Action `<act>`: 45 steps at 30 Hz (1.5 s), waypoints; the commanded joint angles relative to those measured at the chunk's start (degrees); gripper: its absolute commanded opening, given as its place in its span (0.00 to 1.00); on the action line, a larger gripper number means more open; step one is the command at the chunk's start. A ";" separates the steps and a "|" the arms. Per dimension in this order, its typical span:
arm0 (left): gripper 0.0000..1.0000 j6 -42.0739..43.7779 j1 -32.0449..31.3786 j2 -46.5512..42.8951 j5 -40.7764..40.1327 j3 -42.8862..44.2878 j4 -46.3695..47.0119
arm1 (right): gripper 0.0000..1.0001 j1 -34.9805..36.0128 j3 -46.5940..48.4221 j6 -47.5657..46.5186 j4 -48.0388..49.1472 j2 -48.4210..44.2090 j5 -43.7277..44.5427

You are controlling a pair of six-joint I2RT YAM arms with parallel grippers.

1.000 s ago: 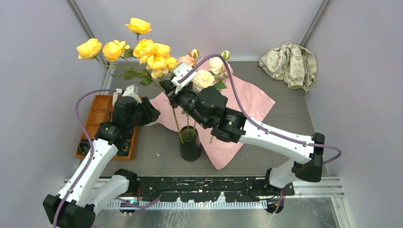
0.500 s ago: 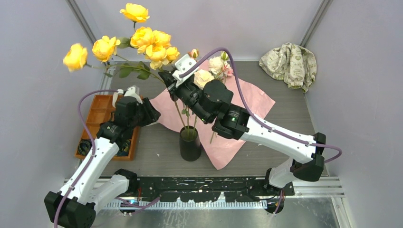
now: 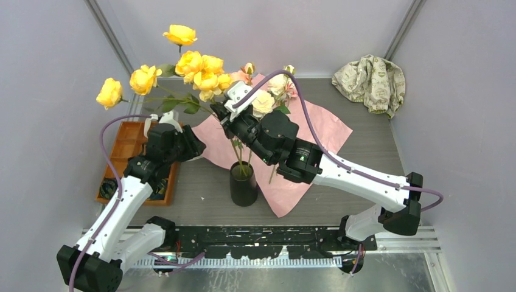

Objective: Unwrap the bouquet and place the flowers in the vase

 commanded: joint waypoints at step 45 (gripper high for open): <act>0.56 -18.97 7.43 -6.76 -21.13 -4.89 -14.29 | 0.54 8.68 -33.68 33.61 -20.44 -40.93 48.04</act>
